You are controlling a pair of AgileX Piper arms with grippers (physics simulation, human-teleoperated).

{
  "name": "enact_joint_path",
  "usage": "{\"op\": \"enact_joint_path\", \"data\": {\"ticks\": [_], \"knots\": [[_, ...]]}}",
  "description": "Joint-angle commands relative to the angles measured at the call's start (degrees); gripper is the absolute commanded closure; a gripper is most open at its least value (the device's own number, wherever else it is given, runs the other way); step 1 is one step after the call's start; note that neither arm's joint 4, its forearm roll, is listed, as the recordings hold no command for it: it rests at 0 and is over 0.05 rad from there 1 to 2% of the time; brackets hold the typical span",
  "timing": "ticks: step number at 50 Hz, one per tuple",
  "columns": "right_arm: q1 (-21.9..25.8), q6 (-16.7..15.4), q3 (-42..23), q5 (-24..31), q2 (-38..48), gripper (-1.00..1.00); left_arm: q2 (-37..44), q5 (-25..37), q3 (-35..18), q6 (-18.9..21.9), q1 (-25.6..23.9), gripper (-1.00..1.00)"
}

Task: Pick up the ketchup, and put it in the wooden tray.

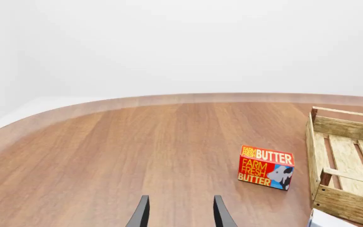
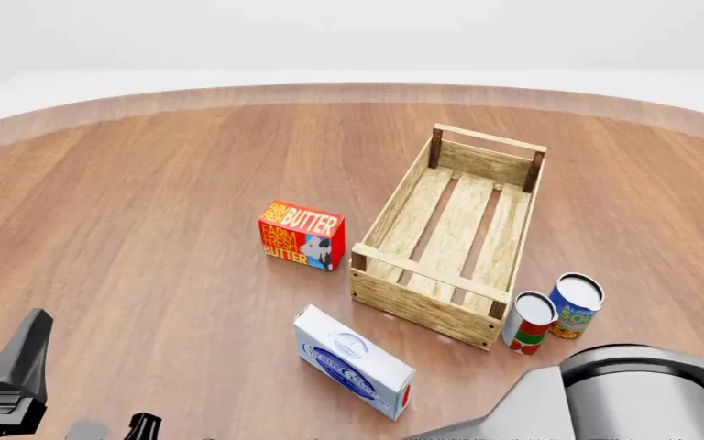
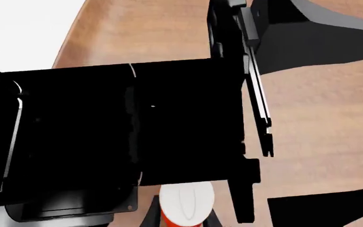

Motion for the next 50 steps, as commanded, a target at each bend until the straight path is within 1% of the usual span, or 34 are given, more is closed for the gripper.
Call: {"op": "enact_joint_path", "data": {"ticks": [1, 17, 21, 27, 32, 33, 35, 38, 44, 50], "knots": [[-1.23, -0.11, 0.66, -0.26, 0.10, 1.00, 0.00, 0.00, 0.00, 0.00, 0.00, -1.00], [-0.68, 0.94, 6.08, -3.16, -3.52, 1.00, 0.00, 0.00, 0.00, 0.00, 0.00, -1.00], [-1.50, 0.87, 8.55, -4.66, -5.03, 1.00, 0.00, 0.00, 0.00, 0.00, 0.00, -1.00], [-2.28, 1.61, 11.06, -6.13, -6.37, 1.00, 0.00, 0.00, 0.00, 0.00, 0.00, -1.00], [-3.77, 2.06, 14.49, -7.97, -8.79, 1.00, 0.00, 0.00, 0.00, 0.00, 0.00, -1.00], [-4.67, 2.02, 16.05, -8.66, -9.73, 1.00, 0.00, 0.00, 0.00, 0.00, 0.00, -1.00], [-4.87, 1.99, 16.54, -8.84, -10.02, 1.00, 0.00, 0.00, 0.00, 0.00, 0.00, -1.00], [-6.52, 1.66, 19.04, -9.60, -12.05, 1.00, 0.00, 0.00, 0.00, 0.00, 0.00, -1.00], [-8.71, 1.07, 21.40, -9.39, -14.84, 1.00, 0.00, 0.00, 0.00, 0.00, 0.00, -1.00], [-10.93, -0.34, 22.39, -7.87, -17.51, 1.00, 0.00, 0.00, 0.00, 0.00, 0.00, -1.00]]}}
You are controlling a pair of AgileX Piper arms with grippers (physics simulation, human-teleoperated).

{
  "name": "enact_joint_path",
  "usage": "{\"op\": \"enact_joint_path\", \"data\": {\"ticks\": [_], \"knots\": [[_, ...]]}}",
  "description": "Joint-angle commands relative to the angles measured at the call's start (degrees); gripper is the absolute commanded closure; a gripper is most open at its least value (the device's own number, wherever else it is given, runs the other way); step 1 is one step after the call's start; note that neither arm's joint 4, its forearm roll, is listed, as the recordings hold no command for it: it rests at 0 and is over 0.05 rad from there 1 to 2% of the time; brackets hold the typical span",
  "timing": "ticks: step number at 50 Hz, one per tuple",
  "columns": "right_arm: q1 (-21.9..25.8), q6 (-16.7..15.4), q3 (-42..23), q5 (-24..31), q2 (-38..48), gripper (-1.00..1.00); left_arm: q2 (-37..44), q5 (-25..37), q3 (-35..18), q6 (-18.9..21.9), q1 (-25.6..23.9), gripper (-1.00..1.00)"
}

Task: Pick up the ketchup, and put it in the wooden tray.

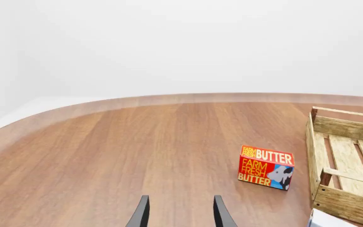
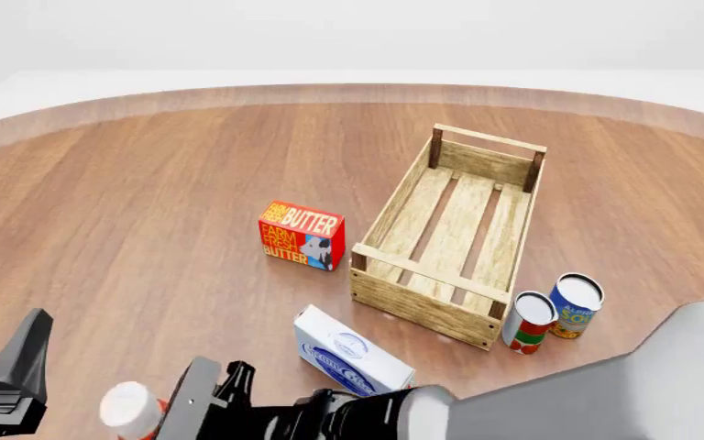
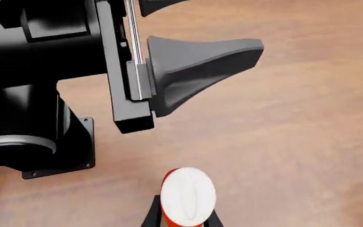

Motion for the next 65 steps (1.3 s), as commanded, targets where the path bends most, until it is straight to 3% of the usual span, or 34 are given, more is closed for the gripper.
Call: {"op": "enact_joint_path", "data": {"ticks": [1, 19, 34, 47, 49, 52, 65], "knots": [[-4.11, -0.40, 3.69, 0.75, -5.83, 1.00, 0.00, 0.00, 0.00, 0.00, 0.00, -1.00], [-10.43, -3.64, 0.02, 11.12, -13.96, 1.00, 0.00, 0.00, 0.00, 0.00, 0.00, -1.00], [-18.50, -4.97, -2.11, 15.16, -20.32, 1.00, 0.00, 0.00, 0.00, 0.00, 0.00, -1.00], [-23.19, -4.41, -5.62, 20.78, -24.90, 1.00, 0.00, 0.00, 0.00, 0.00, 0.00, -1.00], [-23.64, -1.73, -6.98, 22.17, -25.71, 1.00, 0.00, 0.00, 0.00, 0.00, 0.00, -1.00], [-25.80, -3.24, -8.07, 23.89, -27.06, 1.00, 0.00, 0.00, 0.00, 0.00, 0.00, -1.00], [-33.72, -3.06, -7.78, 24.05, -29.57, 1.00, 0.00, 0.00, 0.00, 0.00, 0.00, -1.00]]}}
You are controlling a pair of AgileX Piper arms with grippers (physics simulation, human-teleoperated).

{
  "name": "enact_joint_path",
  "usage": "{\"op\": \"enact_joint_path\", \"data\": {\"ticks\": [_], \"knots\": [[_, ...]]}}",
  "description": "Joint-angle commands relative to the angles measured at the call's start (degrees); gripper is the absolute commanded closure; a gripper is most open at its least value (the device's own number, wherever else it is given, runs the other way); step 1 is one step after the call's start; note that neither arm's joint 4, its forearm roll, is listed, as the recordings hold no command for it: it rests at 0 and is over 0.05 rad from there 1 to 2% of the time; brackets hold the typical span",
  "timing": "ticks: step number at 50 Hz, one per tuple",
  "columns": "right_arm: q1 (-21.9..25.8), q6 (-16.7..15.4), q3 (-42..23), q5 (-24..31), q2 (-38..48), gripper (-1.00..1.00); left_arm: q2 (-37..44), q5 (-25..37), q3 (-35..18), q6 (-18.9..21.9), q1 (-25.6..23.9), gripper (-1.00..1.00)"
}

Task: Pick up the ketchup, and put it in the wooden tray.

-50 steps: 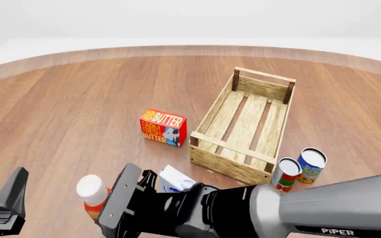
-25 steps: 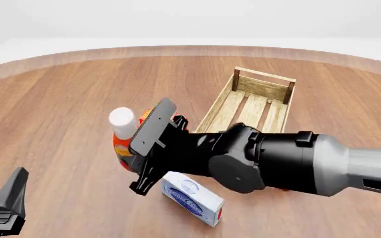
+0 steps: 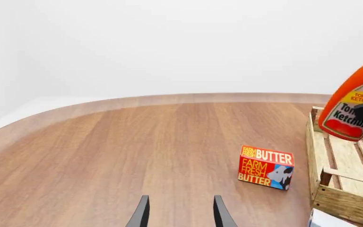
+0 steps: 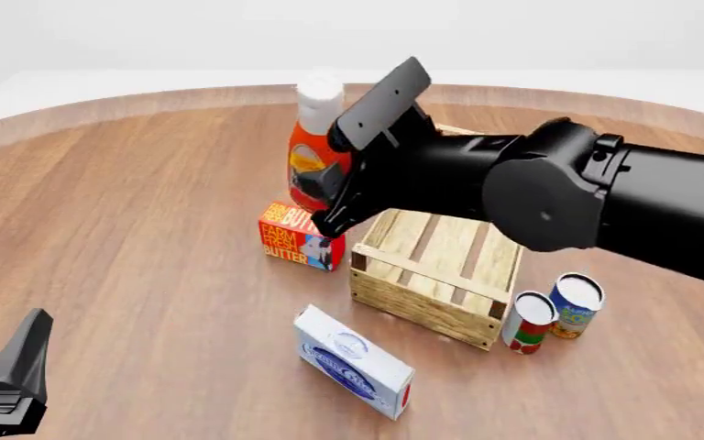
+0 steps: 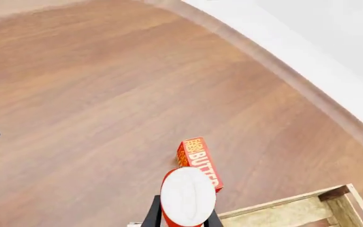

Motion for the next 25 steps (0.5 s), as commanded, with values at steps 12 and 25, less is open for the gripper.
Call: {"op": "enact_joint_path", "data": {"ticks": [12, 25], "knots": [[-11.54, 1.20, 0.21, -0.07, -1.79, 1.00, 0.00, 0.00, 0.00, 0.00, 0.00, -1.00], [-18.85, 1.55, 3.52, -3.80, 0.60, 1.00, 0.00, 0.00, 0.00, 0.00, 0.00, -1.00]]}}
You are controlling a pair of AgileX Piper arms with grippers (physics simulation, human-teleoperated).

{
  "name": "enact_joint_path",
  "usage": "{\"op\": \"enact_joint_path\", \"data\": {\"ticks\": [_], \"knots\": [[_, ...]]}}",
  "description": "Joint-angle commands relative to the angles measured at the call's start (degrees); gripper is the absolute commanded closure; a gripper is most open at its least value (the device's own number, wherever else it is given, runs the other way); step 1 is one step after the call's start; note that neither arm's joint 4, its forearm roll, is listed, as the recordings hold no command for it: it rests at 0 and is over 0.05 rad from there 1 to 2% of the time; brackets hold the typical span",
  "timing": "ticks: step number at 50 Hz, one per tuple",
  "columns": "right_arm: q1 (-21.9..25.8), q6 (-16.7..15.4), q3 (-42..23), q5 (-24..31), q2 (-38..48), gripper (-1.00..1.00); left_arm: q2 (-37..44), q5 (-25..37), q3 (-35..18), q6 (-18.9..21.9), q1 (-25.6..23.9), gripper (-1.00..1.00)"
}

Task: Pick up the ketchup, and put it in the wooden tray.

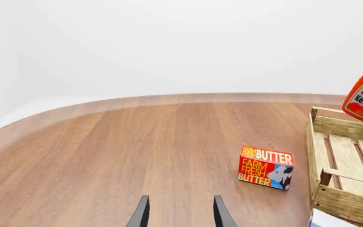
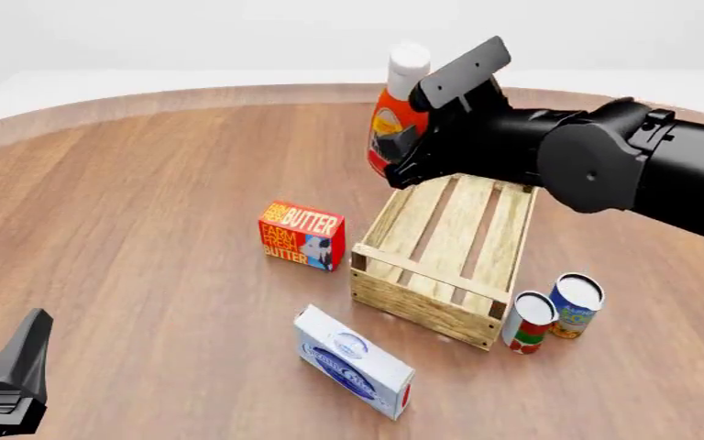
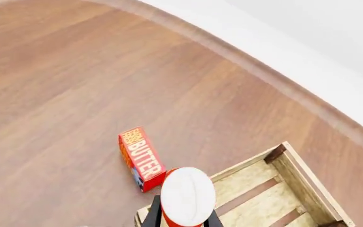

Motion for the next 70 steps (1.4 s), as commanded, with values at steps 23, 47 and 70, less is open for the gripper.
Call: {"op": "enact_joint_path", "data": {"ticks": [23, 47, 70], "knots": [[-13.27, -0.63, 5.65, -9.96, 7.94, 1.00, 0.00, 0.00, 0.00, 0.00, 0.00, -1.00], [-15.35, -1.59, 7.00, -13.88, 14.12, 1.00, 0.00, 0.00, 0.00, 0.00, 0.00, -1.00], [-16.40, -2.08, 6.42, -14.99, 17.75, 1.00, 0.00, 0.00, 0.00, 0.00, 0.00, -1.00]]}}
